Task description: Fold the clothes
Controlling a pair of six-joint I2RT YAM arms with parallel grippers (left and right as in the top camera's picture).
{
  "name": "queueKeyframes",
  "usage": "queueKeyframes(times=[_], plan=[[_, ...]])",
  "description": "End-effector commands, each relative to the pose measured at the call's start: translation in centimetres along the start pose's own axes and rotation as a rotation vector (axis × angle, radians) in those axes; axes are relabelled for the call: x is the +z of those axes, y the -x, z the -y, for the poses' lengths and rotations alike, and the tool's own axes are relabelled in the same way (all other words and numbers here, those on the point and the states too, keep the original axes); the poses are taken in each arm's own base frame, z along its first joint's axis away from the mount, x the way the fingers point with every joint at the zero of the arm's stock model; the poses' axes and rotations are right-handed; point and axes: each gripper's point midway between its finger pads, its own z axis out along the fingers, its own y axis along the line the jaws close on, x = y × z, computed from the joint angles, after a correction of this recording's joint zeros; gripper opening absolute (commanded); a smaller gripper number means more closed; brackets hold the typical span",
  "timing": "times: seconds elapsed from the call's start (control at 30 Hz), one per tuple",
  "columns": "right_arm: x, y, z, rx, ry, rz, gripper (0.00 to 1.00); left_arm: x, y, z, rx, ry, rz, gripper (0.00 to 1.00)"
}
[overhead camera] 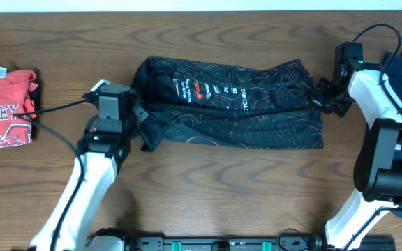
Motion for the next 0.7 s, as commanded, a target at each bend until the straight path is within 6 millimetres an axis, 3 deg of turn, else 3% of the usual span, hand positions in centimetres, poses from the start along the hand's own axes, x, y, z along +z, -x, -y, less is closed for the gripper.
queueKeyframes(times=[0.0, 0.23, 0.4, 0.67], plan=[[-0.1, 0.6, 0.2, 0.022, -0.015, 0.015, 0.02, -2.3, 1.6, 1.3, -0.010, -0.028, 0.071, 0.06], [-0.1, 0.5, 0.5, 0.026, -0.023, 0.004, 0.02, -2.9, 0.4, -0.8, 0.007, 0.058, 0.032, 0.06], [-0.1, 0.4, 0.6, 0.027, -0.023, 0.003, 0.02, -2.9, 1.7, -1.8, 0.008, 0.121, 0.107, 0.06], [-0.1, 0.8, 0.8, 0.036, -0.020, 0.011, 0.01, 0.6, 1.9, -1.6, 0.039, 0.147, 0.122, 0.06]])
